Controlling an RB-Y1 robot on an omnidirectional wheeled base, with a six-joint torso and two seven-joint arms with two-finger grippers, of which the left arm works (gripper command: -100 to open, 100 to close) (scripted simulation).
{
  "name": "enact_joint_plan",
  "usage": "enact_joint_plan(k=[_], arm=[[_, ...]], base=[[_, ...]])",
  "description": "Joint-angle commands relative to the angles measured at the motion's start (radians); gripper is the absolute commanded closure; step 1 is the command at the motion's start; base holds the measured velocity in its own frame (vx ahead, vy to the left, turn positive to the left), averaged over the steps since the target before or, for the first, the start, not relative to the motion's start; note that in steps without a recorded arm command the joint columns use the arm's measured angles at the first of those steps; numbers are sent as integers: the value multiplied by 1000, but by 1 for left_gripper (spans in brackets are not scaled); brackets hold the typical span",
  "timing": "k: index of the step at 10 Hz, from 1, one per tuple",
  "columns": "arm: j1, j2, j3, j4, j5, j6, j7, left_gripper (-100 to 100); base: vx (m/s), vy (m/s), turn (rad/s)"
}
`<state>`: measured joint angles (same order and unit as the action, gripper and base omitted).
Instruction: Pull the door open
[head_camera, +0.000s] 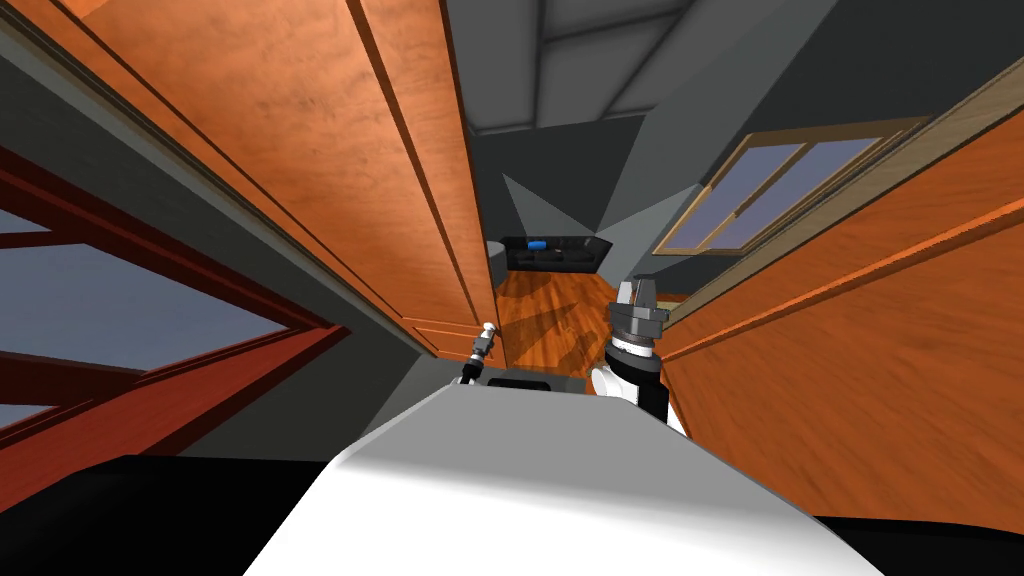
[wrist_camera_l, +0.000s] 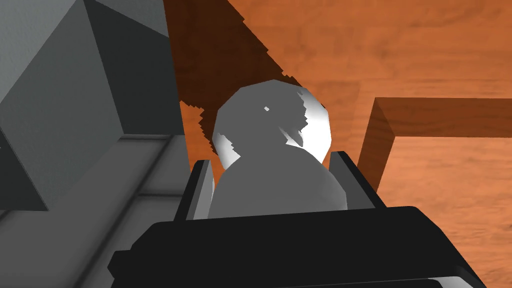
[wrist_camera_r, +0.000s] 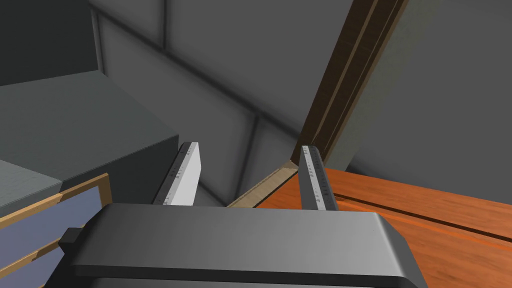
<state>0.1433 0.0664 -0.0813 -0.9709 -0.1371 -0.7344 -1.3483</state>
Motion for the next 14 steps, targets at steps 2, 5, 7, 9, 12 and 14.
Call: enact_joint_plan(k=[2, 5, 7, 9, 12, 14], arm=[[-4, 6, -3, 5, 11, -3, 58, 100], [-9, 14, -6, 11, 24, -5, 114, 100], [-13, 20, -9, 17, 35, -7, 164, 100], [-18, 26, -11, 23, 46, -9, 217, 100], [-25, 36, -15, 33, 64, -12, 298, 100], [-31, 43, -18, 41, 79, -14, 353, 100]], base=[[-52, 35, -113], [-45, 37, -120], [-61, 24, -130], [-79, 40, -138], [-80, 23, -123], [-86, 29, -117]])
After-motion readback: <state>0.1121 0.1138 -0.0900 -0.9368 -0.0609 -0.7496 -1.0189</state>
